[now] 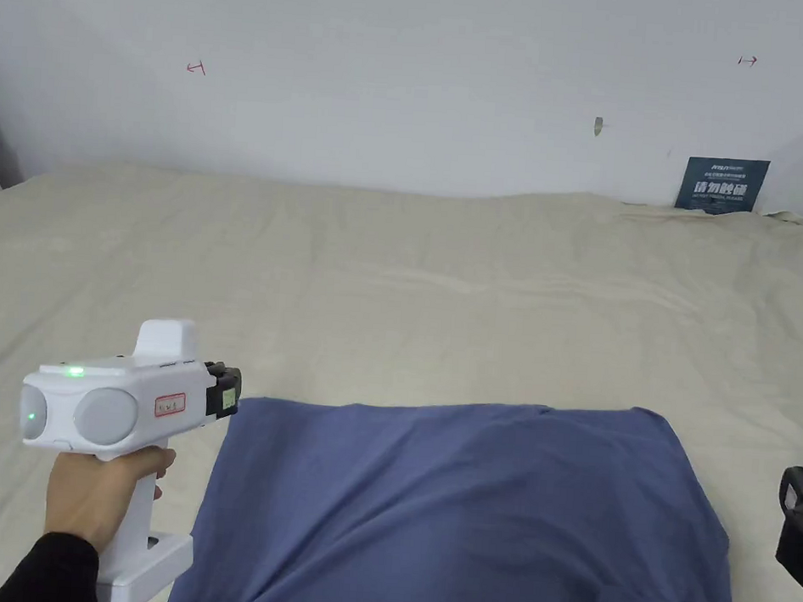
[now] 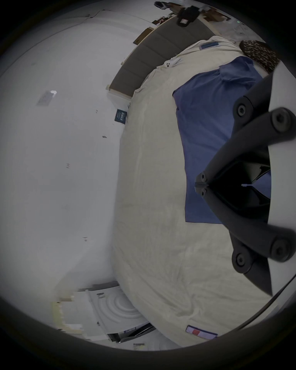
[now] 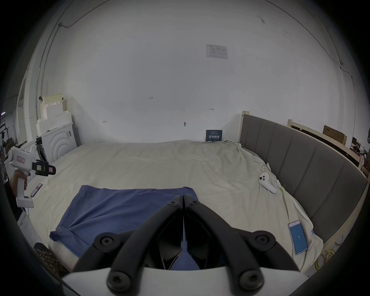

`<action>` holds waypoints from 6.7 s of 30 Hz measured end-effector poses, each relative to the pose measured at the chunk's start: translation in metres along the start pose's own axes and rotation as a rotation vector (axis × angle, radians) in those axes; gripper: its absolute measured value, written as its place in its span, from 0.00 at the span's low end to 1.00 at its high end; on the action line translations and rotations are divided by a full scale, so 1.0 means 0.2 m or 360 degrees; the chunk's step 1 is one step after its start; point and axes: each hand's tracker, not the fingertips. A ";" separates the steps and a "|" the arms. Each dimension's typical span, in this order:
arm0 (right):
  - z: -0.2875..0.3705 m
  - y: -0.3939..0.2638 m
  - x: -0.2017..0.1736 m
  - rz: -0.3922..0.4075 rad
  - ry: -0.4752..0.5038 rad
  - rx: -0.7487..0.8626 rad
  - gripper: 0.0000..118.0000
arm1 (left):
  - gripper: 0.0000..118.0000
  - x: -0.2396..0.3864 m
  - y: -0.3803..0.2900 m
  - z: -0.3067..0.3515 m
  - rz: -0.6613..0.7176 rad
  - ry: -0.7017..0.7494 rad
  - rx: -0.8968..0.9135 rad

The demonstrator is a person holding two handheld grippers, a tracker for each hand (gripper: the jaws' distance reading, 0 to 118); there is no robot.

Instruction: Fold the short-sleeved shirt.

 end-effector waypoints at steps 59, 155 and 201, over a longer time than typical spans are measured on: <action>-1.89 -0.18 0.09 -0.0006 -0.0025 -0.1045 0.39 | 0.00 -0.11 0.05 -0.55 -0.0053 -0.0108 -0.0254; -0.03 -0.50 0.29 -0.0434 0.0314 -0.0555 0.03 | 0.00 -0.22 -0.66 0.26 0.0205 0.0066 -0.0193; 0.09 -0.78 0.19 -0.0227 0.0002 -0.0797 0.87 | 0.90 -0.17 -1.12 0.39 0.0295 0.0310 -0.0355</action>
